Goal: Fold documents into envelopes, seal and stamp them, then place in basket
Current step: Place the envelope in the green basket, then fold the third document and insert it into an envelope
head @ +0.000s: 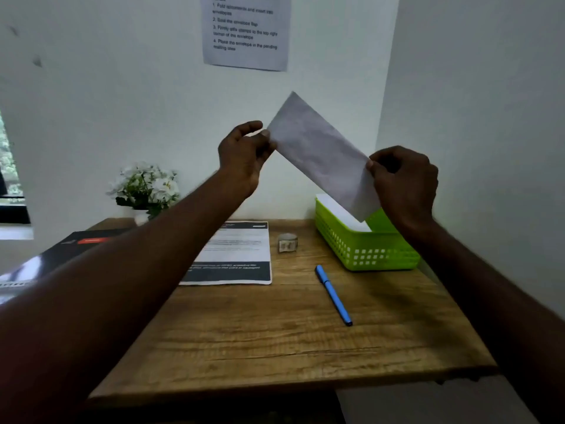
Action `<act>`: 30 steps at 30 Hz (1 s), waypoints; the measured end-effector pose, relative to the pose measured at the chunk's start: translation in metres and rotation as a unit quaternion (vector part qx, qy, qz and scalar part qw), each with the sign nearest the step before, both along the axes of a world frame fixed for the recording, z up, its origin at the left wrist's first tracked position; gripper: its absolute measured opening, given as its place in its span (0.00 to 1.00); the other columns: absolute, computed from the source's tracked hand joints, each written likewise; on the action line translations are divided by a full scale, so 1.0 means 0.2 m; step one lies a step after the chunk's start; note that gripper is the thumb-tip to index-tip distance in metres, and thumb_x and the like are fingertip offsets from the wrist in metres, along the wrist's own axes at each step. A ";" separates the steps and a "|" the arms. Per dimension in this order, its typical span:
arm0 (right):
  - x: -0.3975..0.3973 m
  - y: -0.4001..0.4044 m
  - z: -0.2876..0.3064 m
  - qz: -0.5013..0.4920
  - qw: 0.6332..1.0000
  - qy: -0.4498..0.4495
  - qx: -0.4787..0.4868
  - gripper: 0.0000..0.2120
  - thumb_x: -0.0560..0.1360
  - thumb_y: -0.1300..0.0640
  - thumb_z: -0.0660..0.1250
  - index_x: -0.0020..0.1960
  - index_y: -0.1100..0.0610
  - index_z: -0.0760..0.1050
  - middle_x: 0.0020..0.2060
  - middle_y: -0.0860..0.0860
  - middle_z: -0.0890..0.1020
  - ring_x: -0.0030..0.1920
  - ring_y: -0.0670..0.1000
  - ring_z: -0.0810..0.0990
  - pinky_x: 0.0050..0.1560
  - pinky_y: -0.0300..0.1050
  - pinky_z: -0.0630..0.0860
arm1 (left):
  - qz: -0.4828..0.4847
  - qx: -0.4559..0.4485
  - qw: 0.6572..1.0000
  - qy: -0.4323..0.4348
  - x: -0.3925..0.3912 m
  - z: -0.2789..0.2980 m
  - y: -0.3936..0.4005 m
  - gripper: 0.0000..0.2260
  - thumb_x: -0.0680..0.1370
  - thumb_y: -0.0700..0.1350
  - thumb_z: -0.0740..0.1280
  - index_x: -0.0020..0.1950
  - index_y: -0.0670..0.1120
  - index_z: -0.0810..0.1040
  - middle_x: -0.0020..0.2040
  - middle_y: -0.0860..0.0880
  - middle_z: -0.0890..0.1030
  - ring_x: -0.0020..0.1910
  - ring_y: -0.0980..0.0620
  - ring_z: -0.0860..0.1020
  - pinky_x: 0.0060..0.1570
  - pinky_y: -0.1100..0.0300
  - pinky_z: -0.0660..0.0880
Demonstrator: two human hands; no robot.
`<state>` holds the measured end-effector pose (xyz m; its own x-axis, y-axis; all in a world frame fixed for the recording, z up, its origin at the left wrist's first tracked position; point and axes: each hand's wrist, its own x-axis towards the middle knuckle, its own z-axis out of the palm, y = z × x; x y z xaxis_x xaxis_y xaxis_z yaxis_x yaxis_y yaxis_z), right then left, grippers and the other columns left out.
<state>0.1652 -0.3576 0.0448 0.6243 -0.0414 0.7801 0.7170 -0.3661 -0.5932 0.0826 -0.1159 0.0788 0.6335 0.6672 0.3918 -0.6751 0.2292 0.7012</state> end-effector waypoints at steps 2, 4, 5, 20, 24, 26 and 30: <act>0.06 -0.05 -0.01 -0.027 0.999 0.040 -0.010 0.09 0.71 0.49 0.70 0.50 0.47 0.85 0.46 0.46 0.87 0.52 0.53 0.84 0.53 0.47 0.79 | 0.007 0.010 1.000 0.021 0.13 0.04 -0.09 0.11 0.77 0.23 0.65 0.46 0.37 0.80 0.41 0.40 0.81 0.40 0.46 0.81 0.44 0.57 0.84; 0.13 -0.10 -0.03 -0.047 0.993 0.102 -0.038 0.10 0.69 0.50 0.70 0.49 0.46 0.85 0.47 0.49 0.87 0.51 0.57 0.84 0.53 0.48 0.80 | 0.011 0.031 0.998 0.059 0.25 0.06 -0.16 0.12 0.76 0.22 0.63 0.46 0.36 0.82 0.45 0.39 0.83 0.43 0.45 0.82 0.44 0.59 0.84; 0.16 -0.12 -0.04 -0.051 0.988 0.133 -0.061 0.12 0.67 0.50 0.69 0.49 0.46 0.85 0.47 0.50 0.87 0.49 0.58 0.85 0.53 0.49 0.81 | 0.013 0.038 0.996 0.081 0.31 0.06 -0.19 0.13 0.76 0.21 0.62 0.47 0.35 0.83 0.48 0.39 0.83 0.46 0.44 0.82 0.44 0.59 0.84; 0.42 -0.10 -0.13 -0.065 0.866 0.230 -0.439 0.11 0.75 0.59 0.66 0.56 0.59 0.72 0.63 0.62 0.77 0.61 0.62 0.79 0.54 0.50 0.77 | 0.129 0.377 0.844 0.359 0.60 -0.40 -0.28 0.08 0.78 0.40 0.67 0.55 0.38 0.80 0.50 0.43 0.80 0.50 0.46 0.76 0.43 0.62 0.67; 0.44 -0.06 -0.10 -0.053 0.830 0.221 -0.510 0.05 0.76 0.58 0.64 0.51 0.58 0.72 0.56 0.59 0.82 0.48 0.57 0.78 0.45 0.46 0.74 | 0.146 0.398 0.846 0.325 0.53 -0.55 -0.32 0.17 0.80 0.50 0.69 0.64 0.42 0.82 0.64 0.45 0.82 0.65 0.46 0.78 0.59 0.58 0.71; 0.42 -0.05 -0.08 -0.046 0.813 0.227 -0.534 0.06 0.78 0.58 0.65 0.52 0.60 0.76 0.48 0.57 0.81 0.45 0.54 0.78 0.36 0.43 0.70 | 0.137 0.417 0.843 0.312 0.49 -0.58 -0.34 0.14 0.81 0.52 0.67 0.55 0.42 0.84 0.54 0.46 0.84 0.57 0.46 0.80 0.51 0.56 0.73; 0.44 0.02 -0.08 -0.029 0.792 0.244 -0.559 0.09 0.78 0.56 0.69 0.51 0.63 0.80 0.49 0.59 0.83 0.44 0.53 0.78 0.30 0.41 0.68 | 0.135 0.435 0.837 0.304 0.47 -0.61 -0.37 0.15 0.83 0.52 0.65 0.53 0.41 0.83 0.47 0.47 0.82 0.53 0.47 0.79 0.45 0.58 0.66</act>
<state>0.2524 -0.3535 0.0292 0.8855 0.4643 0.0163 0.4641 -0.8824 -0.0768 0.1770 -0.1898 -0.0430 0.7640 0.4486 0.4638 -0.0774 -0.6500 0.7560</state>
